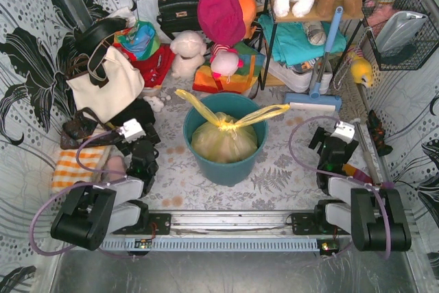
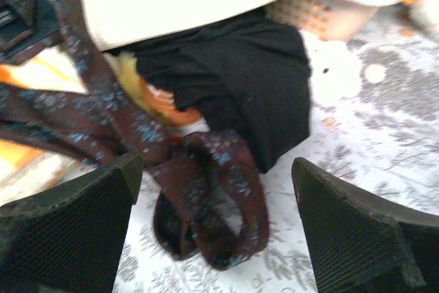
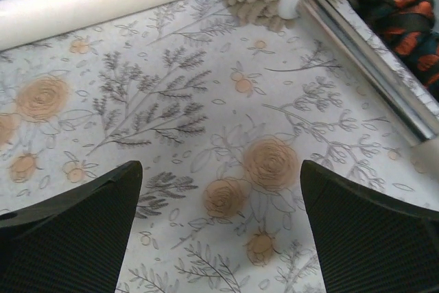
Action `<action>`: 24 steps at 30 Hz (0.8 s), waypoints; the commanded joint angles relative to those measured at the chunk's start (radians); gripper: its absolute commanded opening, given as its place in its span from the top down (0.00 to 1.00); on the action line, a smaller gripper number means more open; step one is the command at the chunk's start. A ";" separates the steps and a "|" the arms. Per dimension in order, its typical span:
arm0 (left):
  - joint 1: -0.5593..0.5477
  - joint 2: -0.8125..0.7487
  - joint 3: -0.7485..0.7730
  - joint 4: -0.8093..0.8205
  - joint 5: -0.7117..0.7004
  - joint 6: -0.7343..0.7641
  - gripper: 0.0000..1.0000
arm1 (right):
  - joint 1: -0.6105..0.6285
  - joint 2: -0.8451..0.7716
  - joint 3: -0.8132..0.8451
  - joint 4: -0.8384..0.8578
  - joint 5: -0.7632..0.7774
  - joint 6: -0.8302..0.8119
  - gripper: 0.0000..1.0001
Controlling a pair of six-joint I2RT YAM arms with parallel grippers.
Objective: Tie the trash bag
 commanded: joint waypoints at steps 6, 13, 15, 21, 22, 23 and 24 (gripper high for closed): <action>0.118 0.287 0.048 0.454 0.441 0.044 0.02 | -0.005 0.208 -0.011 0.500 -0.165 -0.096 0.03; 0.153 0.315 0.086 0.399 0.530 0.036 0.02 | -0.005 0.420 -0.015 0.752 -0.285 -0.176 0.03; 0.156 0.314 0.092 0.390 0.540 0.036 0.02 | -0.005 0.439 0.017 0.729 -0.310 -0.193 0.03; 0.163 0.318 0.103 0.371 0.555 0.035 0.02 | -0.005 0.436 0.078 0.603 -0.295 -0.182 0.03; 0.165 0.318 0.104 0.368 0.559 0.034 0.02 | -0.005 0.426 0.081 0.580 -0.297 -0.178 0.03; 0.165 0.318 0.105 0.368 0.561 0.033 0.02 | -0.005 0.433 0.080 0.591 -0.296 -0.174 0.03; 0.165 0.317 0.103 0.370 0.561 0.034 0.02 | -0.005 0.434 0.077 0.604 -0.295 -0.181 0.03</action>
